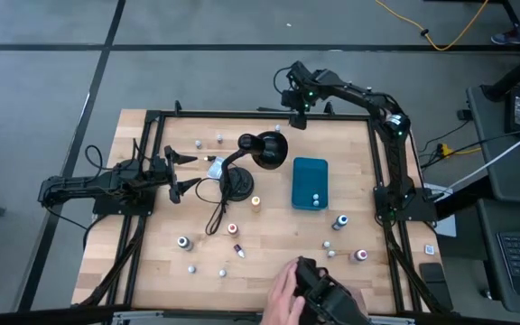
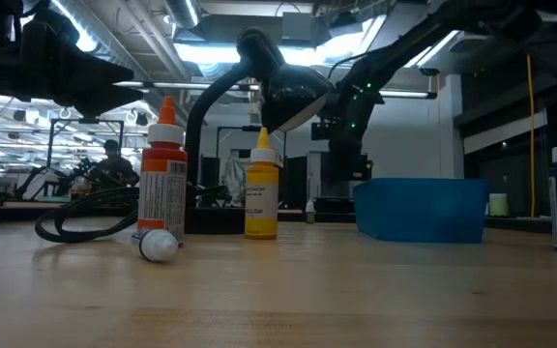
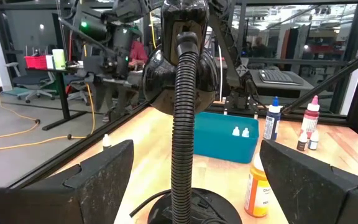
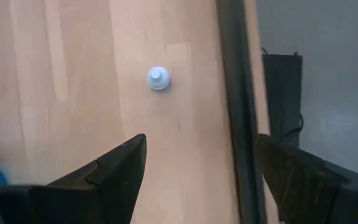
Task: Pick & Place food coloring
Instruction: Put the small green food coloring bottle into the blue bin
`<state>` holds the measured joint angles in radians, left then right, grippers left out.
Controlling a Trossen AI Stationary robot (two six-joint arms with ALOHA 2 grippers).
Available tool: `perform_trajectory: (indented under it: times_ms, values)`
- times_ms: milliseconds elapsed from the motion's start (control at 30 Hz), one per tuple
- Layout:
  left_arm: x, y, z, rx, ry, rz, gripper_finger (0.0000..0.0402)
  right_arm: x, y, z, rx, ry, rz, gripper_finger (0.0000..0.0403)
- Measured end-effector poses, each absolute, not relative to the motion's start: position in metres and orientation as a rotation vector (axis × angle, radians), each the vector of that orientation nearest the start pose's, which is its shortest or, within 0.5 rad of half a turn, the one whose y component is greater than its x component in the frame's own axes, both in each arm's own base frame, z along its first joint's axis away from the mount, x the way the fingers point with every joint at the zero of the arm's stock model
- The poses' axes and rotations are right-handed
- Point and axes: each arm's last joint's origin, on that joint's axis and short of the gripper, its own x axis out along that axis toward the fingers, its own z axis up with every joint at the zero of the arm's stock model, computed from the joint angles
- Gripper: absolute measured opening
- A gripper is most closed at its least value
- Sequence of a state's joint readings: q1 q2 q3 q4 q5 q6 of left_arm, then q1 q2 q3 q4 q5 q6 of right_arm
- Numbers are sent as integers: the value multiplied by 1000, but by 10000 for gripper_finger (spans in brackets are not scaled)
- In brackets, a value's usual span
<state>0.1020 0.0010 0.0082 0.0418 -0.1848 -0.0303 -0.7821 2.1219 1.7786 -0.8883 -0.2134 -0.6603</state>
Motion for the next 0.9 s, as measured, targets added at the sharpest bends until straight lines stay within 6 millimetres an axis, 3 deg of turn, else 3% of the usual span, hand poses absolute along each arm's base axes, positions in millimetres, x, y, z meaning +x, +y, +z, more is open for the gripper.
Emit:
perform_trajectory:
  times_ms: [900]
  values:
    - [96, 15, 170, -33, -54, 286, 345, 350, -292, 176, -4, 1154, -2, 301]
